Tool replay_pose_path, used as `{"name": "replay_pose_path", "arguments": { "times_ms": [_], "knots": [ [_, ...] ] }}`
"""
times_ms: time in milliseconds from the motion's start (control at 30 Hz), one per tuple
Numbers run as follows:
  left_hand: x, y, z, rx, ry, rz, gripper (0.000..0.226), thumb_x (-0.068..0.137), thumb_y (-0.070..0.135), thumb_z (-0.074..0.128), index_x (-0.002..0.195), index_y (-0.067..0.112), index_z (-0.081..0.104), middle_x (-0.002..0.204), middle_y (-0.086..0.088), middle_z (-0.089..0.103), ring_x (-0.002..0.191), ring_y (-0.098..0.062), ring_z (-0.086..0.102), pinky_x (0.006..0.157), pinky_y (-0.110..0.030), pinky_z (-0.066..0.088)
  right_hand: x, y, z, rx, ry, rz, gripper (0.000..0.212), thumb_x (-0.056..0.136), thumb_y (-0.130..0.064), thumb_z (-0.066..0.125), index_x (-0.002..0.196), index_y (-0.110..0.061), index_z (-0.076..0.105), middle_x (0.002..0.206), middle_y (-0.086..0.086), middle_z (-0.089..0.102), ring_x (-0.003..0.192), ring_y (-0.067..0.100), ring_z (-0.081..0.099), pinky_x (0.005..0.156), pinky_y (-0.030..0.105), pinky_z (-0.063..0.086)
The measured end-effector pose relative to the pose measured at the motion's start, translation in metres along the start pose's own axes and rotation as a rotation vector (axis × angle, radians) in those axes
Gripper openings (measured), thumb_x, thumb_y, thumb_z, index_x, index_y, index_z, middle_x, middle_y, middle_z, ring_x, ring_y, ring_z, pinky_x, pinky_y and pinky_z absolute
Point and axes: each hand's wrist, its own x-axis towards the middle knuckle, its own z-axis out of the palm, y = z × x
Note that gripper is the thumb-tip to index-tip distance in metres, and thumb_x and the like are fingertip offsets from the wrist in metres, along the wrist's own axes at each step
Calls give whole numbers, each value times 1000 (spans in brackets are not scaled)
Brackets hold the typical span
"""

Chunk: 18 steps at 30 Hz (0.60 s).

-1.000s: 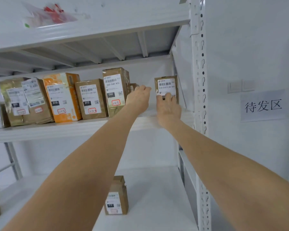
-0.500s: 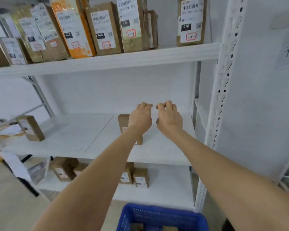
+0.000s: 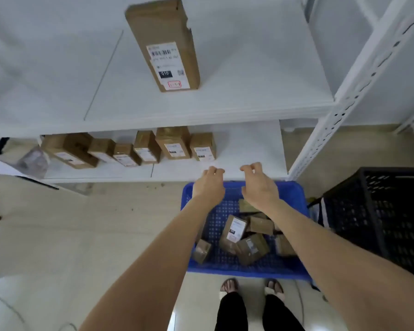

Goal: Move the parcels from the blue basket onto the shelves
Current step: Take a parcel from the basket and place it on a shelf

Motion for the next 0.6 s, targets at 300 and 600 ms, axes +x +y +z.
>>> {"name": "replay_pose_path", "arguments": {
  "times_ms": [300, 600],
  "knots": [
    [58, -66, 186, -192, -311, -129, 38, 93, 11, 45, 131, 9, 45, 136, -13, 41, 114, -34, 51, 88, -46, 48, 47, 58, 198, 109, -262, 310, 44, 95, -18, 54, 136, -15, 40, 142, 9, 35, 112, 29, 53, 77, 35, 45],
    [123, -79, 394, -339, -522, -246, 49, 95, 13, 49, 141, 7, 35, 138, -16, 44, 125, -31, 45, 97, -36, 40, 94, 152, 399, 321, -406, 558, 36, 90, -36, 62, 121, -19, 57, 113, 7, 64, 99, 26, 62, 74, 33, 53]
  ]
}}
